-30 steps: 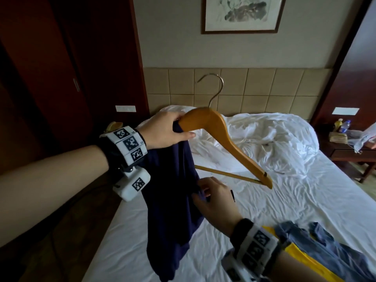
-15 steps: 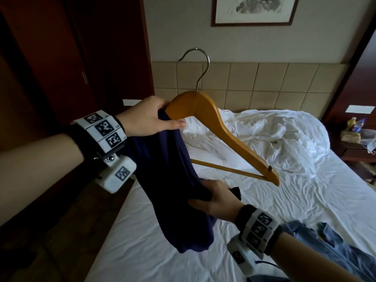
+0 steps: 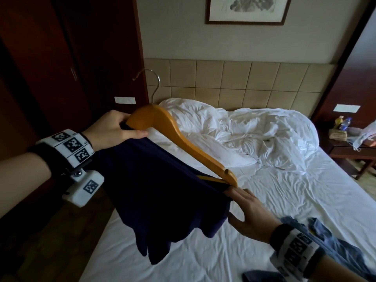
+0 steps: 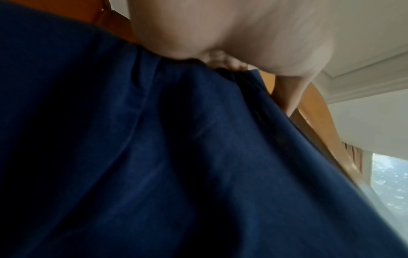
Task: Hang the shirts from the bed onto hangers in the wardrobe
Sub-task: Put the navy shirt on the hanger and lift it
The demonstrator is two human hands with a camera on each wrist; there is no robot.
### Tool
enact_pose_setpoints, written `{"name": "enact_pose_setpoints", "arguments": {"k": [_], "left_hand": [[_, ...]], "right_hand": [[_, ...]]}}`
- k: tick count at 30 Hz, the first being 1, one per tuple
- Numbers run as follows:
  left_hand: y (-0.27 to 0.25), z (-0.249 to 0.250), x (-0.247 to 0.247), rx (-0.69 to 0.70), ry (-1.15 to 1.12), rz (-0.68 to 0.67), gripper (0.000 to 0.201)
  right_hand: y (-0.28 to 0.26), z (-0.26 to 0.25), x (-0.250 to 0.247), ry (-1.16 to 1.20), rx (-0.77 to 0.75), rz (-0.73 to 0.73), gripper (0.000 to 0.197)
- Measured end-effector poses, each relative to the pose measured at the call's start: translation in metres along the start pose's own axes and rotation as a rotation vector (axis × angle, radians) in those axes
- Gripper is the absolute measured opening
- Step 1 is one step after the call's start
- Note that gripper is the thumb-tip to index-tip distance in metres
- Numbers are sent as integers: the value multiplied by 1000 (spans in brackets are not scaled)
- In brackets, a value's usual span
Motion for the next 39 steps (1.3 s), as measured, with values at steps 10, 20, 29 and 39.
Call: {"name": "enact_pose_setpoints", "arguments": {"k": [10,20,29,39], "left_hand": [[-2,-30,19,41,62,143,46],[-3,-26,17,96,239,62,31],[12,46,58,146,248,83,27],[23,37,59,68,29,82,38]], "right_hand": [[0,14,-57,-238,-169,-44,36],[35,2,-96,-298,-268,35,17],[133,-33,-88,-238,-225,22,11],[143,-16,-93,41,199,74,37]]}}
Point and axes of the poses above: each hand's wrist, its own y-axis towards the middle knuckle, its own x-axis out of the palm, z = x × y, the point moved 1 cm from there along y, towards the middle knuckle, and after that the axes turned 11 degrees about -x, right-handed, at the moved point
